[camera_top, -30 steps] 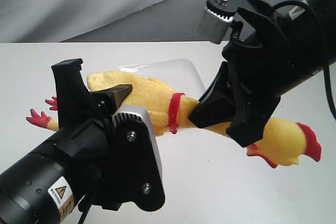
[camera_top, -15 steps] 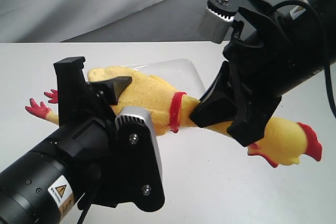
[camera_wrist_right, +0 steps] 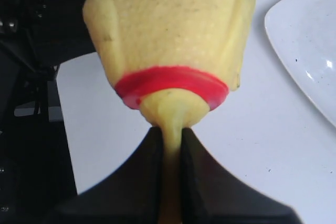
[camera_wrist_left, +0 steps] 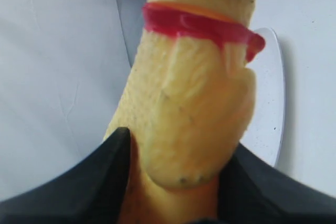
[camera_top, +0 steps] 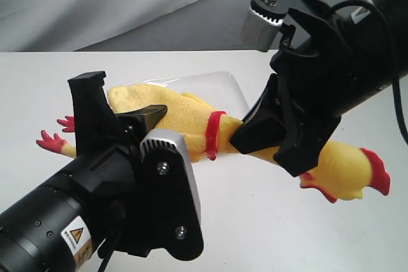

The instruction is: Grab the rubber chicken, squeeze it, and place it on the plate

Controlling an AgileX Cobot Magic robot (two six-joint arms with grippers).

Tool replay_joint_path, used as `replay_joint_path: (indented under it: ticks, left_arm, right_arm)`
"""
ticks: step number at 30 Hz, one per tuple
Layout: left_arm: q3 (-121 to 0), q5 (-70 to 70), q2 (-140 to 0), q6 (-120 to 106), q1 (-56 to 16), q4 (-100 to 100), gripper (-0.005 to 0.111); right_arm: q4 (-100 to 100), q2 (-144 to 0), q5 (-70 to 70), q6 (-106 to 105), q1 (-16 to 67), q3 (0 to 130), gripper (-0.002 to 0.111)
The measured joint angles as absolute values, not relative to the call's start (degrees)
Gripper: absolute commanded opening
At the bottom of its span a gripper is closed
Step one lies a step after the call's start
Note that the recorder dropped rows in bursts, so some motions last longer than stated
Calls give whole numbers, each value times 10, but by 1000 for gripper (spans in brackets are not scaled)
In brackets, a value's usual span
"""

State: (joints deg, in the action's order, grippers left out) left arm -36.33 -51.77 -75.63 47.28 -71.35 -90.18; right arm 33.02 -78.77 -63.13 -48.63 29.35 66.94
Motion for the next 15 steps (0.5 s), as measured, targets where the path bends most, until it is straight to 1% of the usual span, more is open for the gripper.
replay_joint_path:
  ticks: [4,5,6,8,9,10,11,12,15]
  left_arm:
    - [-363,-516,-756,464,-714,-900,2]
    - [-363,-517,-756,461,-714,-900,4]
    - [-363,-520,-756,460,-714,-901,10]
    - [-363,-530,-756,459,-714,-903,38]
    - [-363,-533,-756,458,-714,-905,63]
    - [-363,-538,-756,457,-714,-907,83]
    - [-363,-549,-756,459,-714,-905,98]
    - [-363,-565,-756,479,-714,-904,101]
    - [-363,-598,-756,542,-714,-904,96]
  right_arm:
    - [331,-788,-631,-486,294,669,0]
    - [331,-788,-631,-486,294,669,0]
    - [332,-788,-631,-486,294,669,0]
    - [336,-788,-626,-486,294,669,0]
    - [338,-788,-625,-486,294,669,0]
    - [339,-788,-623,-486,294,669,0]
    - [338,-788,-624,-486,294,669,0]
    - [336,-788,-624,-486,294,669,0]
    - [332,-788,-624,-485,294,669,0]
